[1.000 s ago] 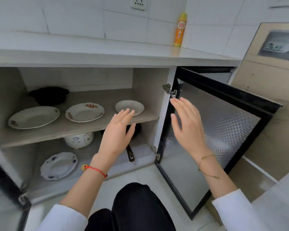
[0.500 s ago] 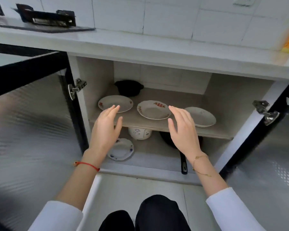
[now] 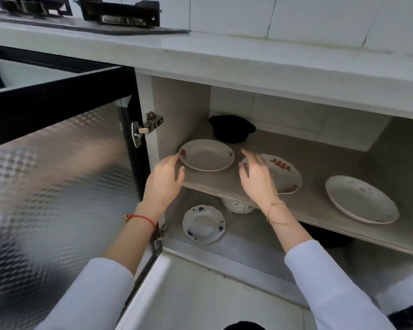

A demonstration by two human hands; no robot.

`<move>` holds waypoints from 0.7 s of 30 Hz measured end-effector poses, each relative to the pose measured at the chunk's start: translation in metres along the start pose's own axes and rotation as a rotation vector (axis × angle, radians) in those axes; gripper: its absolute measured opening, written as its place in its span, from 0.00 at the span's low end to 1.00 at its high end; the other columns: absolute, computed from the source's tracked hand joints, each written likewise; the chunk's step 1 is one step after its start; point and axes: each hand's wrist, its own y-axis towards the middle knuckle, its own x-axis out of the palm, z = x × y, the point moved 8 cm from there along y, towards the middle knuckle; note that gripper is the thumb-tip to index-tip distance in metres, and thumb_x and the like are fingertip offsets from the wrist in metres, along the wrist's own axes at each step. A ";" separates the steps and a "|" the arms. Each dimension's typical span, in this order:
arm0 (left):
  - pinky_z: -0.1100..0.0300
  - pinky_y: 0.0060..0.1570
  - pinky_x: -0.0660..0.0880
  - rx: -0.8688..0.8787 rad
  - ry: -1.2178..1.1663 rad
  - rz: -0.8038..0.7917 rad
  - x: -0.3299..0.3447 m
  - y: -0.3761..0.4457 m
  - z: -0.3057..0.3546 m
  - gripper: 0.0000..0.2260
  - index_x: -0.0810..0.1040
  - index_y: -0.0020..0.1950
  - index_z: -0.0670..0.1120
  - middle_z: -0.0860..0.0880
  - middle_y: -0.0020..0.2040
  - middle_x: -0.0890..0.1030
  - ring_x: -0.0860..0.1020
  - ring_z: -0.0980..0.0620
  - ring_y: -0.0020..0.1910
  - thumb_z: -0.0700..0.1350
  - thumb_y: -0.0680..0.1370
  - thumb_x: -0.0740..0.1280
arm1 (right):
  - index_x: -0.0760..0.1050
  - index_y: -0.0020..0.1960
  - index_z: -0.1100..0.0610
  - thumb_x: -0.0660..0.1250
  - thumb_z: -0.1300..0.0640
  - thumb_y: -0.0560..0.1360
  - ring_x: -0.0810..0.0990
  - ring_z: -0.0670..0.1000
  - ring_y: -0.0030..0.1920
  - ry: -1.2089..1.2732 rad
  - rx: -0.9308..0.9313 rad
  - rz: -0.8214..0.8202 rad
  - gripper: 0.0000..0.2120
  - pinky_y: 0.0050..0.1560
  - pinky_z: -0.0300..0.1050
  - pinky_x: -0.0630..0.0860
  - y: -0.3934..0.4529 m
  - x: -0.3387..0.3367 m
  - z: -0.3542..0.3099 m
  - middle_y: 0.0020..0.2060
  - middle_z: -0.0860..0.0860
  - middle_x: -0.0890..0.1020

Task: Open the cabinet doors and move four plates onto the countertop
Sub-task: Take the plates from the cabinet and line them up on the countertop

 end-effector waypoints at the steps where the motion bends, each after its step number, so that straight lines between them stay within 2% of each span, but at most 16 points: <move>1: 0.52 0.49 0.76 -0.019 0.008 -0.011 0.007 0.007 -0.005 0.17 0.74 0.66 0.39 0.39 0.58 0.80 0.79 0.40 0.57 0.45 0.80 0.63 | 0.68 0.70 0.60 0.58 0.60 0.80 0.73 0.59 0.62 0.024 0.019 -0.023 0.18 0.61 0.49 0.70 0.011 0.010 0.005 0.62 0.61 0.75; 3: 0.55 0.41 0.72 -0.084 0.015 -0.048 0.022 0.021 -0.016 0.14 0.76 0.61 0.39 0.38 0.51 0.81 0.79 0.38 0.50 0.45 0.79 0.64 | 0.66 0.71 0.61 0.56 0.60 0.81 0.72 0.60 0.64 0.034 0.080 -0.084 0.19 0.64 0.50 0.68 0.033 0.031 0.018 0.64 0.61 0.74; 5: 0.55 0.40 0.72 -0.156 0.002 -0.102 0.039 0.036 -0.029 0.12 0.76 0.58 0.39 0.37 0.48 0.80 0.80 0.36 0.47 0.45 0.79 0.63 | 0.65 0.72 0.60 0.55 0.58 0.82 0.72 0.61 0.64 -0.006 0.117 -0.125 0.19 0.63 0.52 0.69 0.054 0.049 0.030 0.65 0.61 0.73; 8: 0.49 0.47 0.77 -0.223 0.003 -0.179 0.064 0.058 -0.045 0.12 0.76 0.59 0.39 0.35 0.50 0.80 0.80 0.35 0.49 0.44 0.79 0.63 | 0.66 0.70 0.61 0.54 0.57 0.82 0.75 0.63 0.61 -0.052 0.105 -0.186 0.18 0.58 0.52 0.72 0.080 0.073 0.045 0.62 0.63 0.75; 11: 0.47 0.52 0.77 -0.284 0.017 -0.204 0.085 0.072 -0.058 0.14 0.76 0.60 0.38 0.35 0.53 0.80 0.80 0.37 0.52 0.46 0.80 0.62 | 0.67 0.68 0.63 0.53 0.58 0.82 0.76 0.65 0.59 -0.111 0.127 -0.262 0.17 0.56 0.54 0.72 0.099 0.095 0.062 0.61 0.65 0.75; 16: 0.51 0.45 0.75 -0.387 0.024 -0.135 0.106 0.087 -0.073 0.16 0.79 0.54 0.38 0.36 0.49 0.82 0.81 0.36 0.48 0.50 0.81 0.59 | 0.71 0.63 0.65 0.51 0.57 0.82 0.76 0.64 0.58 -0.268 0.131 -0.319 0.17 0.61 0.53 0.68 0.117 0.121 0.080 0.57 0.65 0.79; 19: 0.54 0.42 0.72 -0.417 0.004 -0.132 0.115 0.092 -0.080 0.18 0.79 0.56 0.40 0.37 0.51 0.82 0.81 0.37 0.49 0.52 0.82 0.58 | 0.73 0.61 0.65 0.50 0.57 0.83 0.76 0.62 0.59 -0.302 0.142 -0.327 0.17 0.64 0.52 0.65 0.121 0.129 0.086 0.57 0.63 0.80; 21: 0.56 0.42 0.69 -0.421 0.000 -0.129 0.118 0.094 -0.081 0.17 0.78 0.58 0.41 0.38 0.53 0.82 0.80 0.37 0.51 0.52 0.81 0.59 | 0.74 0.60 0.65 0.51 0.58 0.82 0.77 0.63 0.58 -0.284 0.149 -0.325 0.17 0.63 0.52 0.66 0.122 0.130 0.087 0.56 0.64 0.80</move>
